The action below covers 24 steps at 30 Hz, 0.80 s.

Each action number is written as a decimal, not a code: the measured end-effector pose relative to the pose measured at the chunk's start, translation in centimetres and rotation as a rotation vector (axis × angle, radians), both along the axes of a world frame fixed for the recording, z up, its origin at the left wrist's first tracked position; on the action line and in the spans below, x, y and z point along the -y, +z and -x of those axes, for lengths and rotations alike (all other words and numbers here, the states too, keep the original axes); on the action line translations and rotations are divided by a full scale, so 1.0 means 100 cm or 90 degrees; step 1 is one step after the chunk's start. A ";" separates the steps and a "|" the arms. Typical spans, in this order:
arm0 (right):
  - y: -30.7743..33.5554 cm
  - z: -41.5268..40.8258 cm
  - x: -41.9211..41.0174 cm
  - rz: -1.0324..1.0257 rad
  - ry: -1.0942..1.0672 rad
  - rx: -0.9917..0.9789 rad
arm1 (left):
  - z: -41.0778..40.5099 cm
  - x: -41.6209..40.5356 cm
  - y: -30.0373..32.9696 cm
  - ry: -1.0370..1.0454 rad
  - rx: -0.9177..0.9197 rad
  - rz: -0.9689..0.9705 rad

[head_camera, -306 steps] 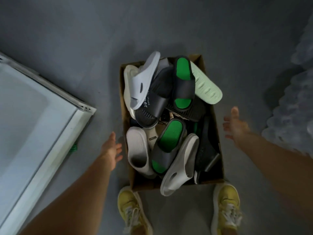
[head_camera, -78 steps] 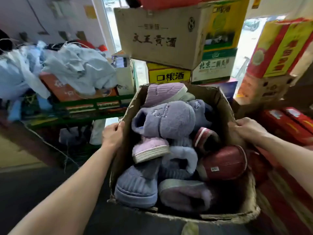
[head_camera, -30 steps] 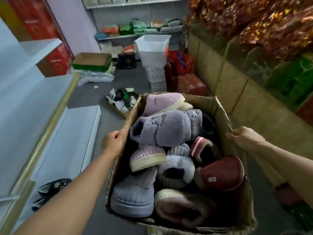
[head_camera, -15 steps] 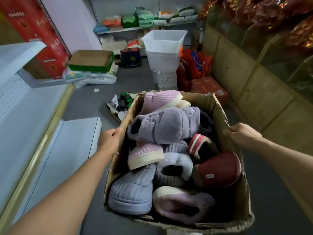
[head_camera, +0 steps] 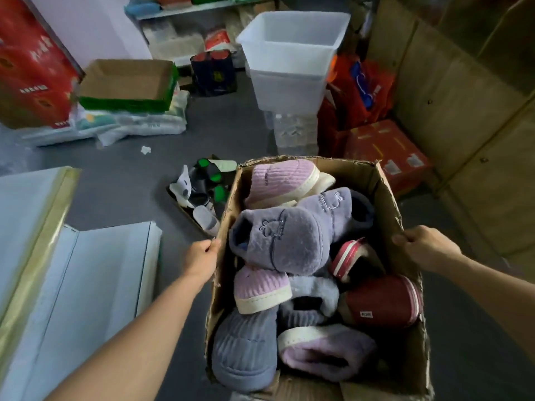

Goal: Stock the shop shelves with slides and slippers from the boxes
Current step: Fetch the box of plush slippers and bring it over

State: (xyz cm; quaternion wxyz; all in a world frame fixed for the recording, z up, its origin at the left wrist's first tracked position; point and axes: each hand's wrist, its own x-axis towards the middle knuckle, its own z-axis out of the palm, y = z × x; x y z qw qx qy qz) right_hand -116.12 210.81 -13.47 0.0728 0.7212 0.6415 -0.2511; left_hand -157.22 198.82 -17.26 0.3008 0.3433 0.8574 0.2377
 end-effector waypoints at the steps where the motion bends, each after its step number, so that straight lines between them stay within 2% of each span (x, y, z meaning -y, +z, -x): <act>1: -0.012 0.009 -0.012 0.005 -0.009 0.006 | 0.011 -0.018 -0.014 -0.009 0.001 0.019; 5: -0.057 0.039 -0.057 0.011 -0.047 0.011 | 0.042 -0.083 -0.064 -0.027 0.007 0.056; 10: -0.155 0.065 -0.110 0.070 -0.062 0.035 | 0.065 -0.147 -0.163 -0.023 0.009 0.125; 18: -0.306 0.078 -0.177 0.159 -0.045 0.035 | 0.065 -0.179 -0.314 -0.051 -0.033 0.213; 24: -0.390 0.068 -0.194 0.164 -0.054 0.045 | 0.054 -0.200 -0.384 -0.083 -0.040 0.233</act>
